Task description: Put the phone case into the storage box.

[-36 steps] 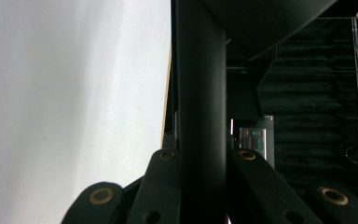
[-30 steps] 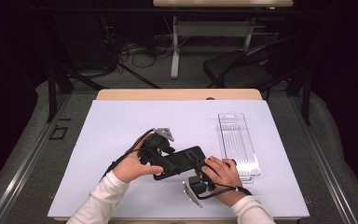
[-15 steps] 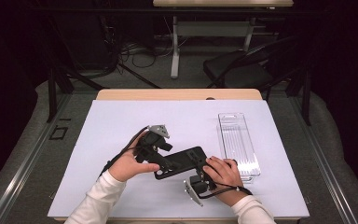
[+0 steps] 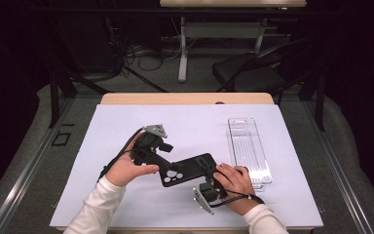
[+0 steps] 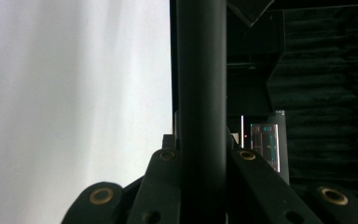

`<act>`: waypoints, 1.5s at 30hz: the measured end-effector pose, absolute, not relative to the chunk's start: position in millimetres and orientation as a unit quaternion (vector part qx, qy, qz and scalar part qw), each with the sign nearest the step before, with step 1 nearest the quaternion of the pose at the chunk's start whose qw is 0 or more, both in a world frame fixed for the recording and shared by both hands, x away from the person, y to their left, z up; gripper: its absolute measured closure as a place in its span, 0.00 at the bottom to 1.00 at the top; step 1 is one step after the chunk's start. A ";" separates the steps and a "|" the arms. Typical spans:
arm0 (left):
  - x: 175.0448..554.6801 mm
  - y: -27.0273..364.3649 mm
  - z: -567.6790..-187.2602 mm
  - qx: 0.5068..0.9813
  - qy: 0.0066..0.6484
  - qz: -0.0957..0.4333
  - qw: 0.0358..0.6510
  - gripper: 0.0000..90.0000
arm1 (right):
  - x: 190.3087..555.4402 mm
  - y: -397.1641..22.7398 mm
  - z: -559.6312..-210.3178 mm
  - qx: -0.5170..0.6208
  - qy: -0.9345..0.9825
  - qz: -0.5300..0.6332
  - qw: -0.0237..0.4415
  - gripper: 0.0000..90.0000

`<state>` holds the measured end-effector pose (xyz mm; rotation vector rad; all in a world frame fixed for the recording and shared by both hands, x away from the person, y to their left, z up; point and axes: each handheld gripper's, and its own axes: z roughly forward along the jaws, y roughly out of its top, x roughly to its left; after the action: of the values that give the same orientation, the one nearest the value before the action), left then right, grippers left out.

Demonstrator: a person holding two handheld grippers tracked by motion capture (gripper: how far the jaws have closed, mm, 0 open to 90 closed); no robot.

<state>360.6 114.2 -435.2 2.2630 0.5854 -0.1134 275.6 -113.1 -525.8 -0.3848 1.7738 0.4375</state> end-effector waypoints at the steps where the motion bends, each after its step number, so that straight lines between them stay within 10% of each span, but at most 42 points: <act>1: 360.8 115.5 -434.9 0.889 0.234 -0.040 0.391 0.18 | 275.4 -113.7 -525.7 -0.162 0.764 0.189 0.594 0.97; 25: 372.4 142.5 -430.7 0.871 0.262 -0.024 0.415 0.18 | 276.6 -120.2 -523.0 -0.129 0.784 0.226 0.564 0.97; 45: 375.1 175.2 -416.3 0.847 0.282 -0.002 0.451 0.20 | 282.5 -131.2 -509.4 -0.004 0.823 0.357 0.442 0.97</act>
<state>375.1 175.2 -416.3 2.0928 0.6975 -0.0051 282.5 -131.2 -509.4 -0.0092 2.0412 0.8867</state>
